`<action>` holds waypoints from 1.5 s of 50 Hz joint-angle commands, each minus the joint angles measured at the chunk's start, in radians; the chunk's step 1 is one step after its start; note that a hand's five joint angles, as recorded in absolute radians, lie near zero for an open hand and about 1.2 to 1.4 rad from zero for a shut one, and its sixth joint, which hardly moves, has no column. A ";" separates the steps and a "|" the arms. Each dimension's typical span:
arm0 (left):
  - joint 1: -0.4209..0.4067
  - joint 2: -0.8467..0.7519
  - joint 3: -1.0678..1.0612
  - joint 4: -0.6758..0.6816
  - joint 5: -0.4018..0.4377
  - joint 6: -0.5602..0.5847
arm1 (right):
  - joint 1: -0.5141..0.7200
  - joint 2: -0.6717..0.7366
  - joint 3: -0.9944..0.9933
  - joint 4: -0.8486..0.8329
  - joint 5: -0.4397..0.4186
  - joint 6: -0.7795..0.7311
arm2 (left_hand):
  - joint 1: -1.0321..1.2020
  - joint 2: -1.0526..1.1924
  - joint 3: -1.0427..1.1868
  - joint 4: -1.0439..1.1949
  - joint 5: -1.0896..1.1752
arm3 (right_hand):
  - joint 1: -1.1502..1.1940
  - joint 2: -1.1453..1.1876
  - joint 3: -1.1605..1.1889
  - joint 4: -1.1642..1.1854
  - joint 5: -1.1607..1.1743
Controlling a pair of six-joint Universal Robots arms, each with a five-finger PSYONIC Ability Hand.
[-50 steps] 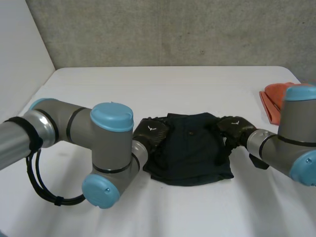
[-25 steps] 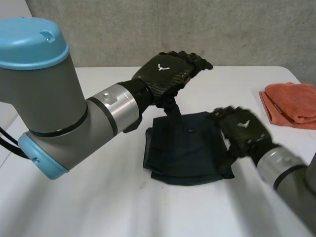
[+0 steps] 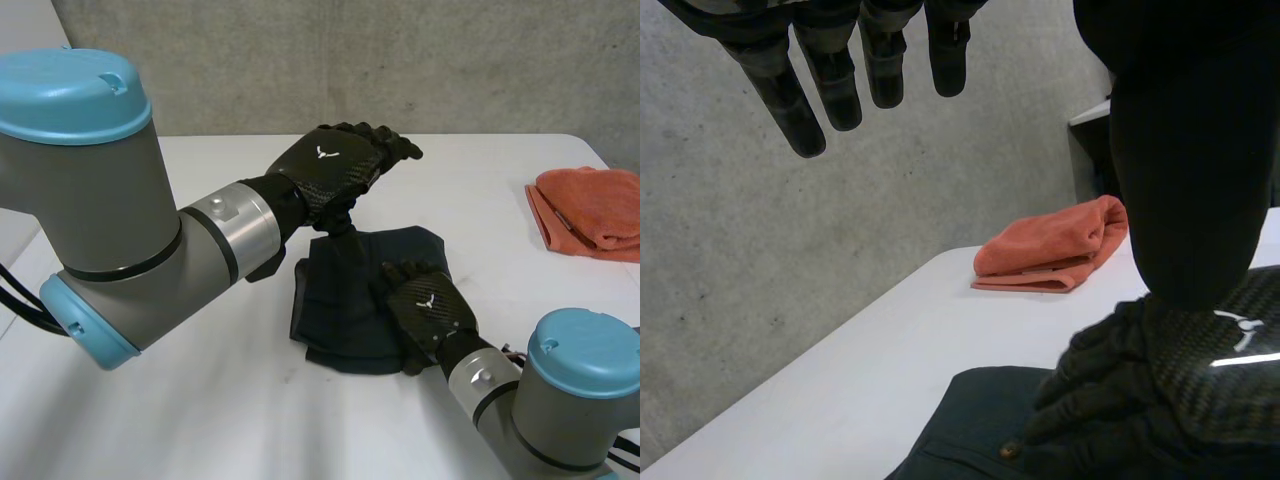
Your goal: Fold the laundry.
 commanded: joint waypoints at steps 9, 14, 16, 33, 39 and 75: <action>0.000 0.005 -0.008 0.002 0.002 -0.002 | -0.006 0.084 -0.069 -0.015 0.006 -0.005 | -0.014 -0.029 -0.034 -0.030 -0.047 | 0.414 0.342 0.371 0.329 0.319; 0.008 0.009 -0.023 0.003 0.004 -0.002 | -0.012 0.071 -0.095 -0.012 0.006 0.001 | -0.014 -0.029 -0.034 -0.030 -0.047 | 0.684 0.612 0.641 0.599 0.589; 0.011 0.010 -0.025 0.003 0.004 -0.002 | -0.012 0.068 -0.102 -0.012 0.006 0.002 | -0.014 -0.029 -0.034 -0.030 -0.047 | 0.772 0.700 0.729 0.687 0.677; 0.035 0.016 -0.043 0.002 0.004 -0.025 | -0.064 0.086 -0.177 0.014 -0.008 -0.004 | -0.013 -0.029 -0.033 -0.029 -0.046 | 1.250 1.178 1.207 1.165 1.155; 0.044 0.020 -0.048 0.003 0.004 -0.025 | -0.196 0.045 -0.191 0.060 -0.054 -0.034 | -0.013 -0.029 -0.033 -0.029 -0.046 | 1.250 1.178 1.207 1.165 1.155; 0.049 -0.006 -0.051 0.020 -0.039 -0.022 | -0.498 0.430 -0.986 0.227 -0.266 -0.176 | -0.002 -0.017 -0.022 -0.017 -0.035 | 1.250 1.178 1.207 1.165 1.155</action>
